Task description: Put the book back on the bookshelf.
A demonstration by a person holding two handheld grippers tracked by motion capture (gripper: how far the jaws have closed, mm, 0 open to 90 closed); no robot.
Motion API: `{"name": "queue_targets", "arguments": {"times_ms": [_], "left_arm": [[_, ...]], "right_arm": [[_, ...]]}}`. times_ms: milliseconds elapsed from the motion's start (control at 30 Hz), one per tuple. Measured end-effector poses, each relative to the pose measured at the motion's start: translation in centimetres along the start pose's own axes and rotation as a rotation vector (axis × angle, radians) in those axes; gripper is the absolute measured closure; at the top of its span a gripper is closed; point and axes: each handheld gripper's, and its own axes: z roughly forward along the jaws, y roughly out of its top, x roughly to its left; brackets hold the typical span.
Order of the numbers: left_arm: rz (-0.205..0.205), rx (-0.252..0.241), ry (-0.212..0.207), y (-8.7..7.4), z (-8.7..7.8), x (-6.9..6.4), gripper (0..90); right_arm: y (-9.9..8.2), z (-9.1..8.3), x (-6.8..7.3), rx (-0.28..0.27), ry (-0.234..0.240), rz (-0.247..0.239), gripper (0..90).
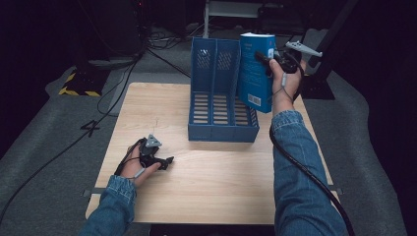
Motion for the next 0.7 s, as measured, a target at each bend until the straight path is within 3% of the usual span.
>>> {"name": "queue_targets", "arguments": {"times_ms": [133, 200, 300, 433, 700], "left_arm": [[-0.003, 0.001, -0.003, 0.0, 0.0, 0.0, 15.5], [-0.004, 0.0, -0.002, 0.0, 0.0, 0.0, 15.5], [-0.004, 0.0, -0.002, 0.0, 0.0, 0.0, 15.5], [-0.004, 0.0, -0.003, 0.0, 0.0, 0.0, 15.5], [-0.005, -0.001, -0.002, 0.0, 0.0, 0.0, 15.5]], "right_arm": [[-1.5, 1.1, 1.1, 0.069, -0.025, -0.023, 57.9], [-1.9, 1.5, 1.5, 0.048, -0.021, -0.03, 58.0], [-2.0, 2.0, 1.9, 0.063, -0.032, -0.043, 58.1], [-2.9, 2.4, 1.5, 0.077, -0.031, -0.007, 58.1], [-5.7, 3.7, 0.9, 0.149, -0.062, -0.006, 58.0]]}}
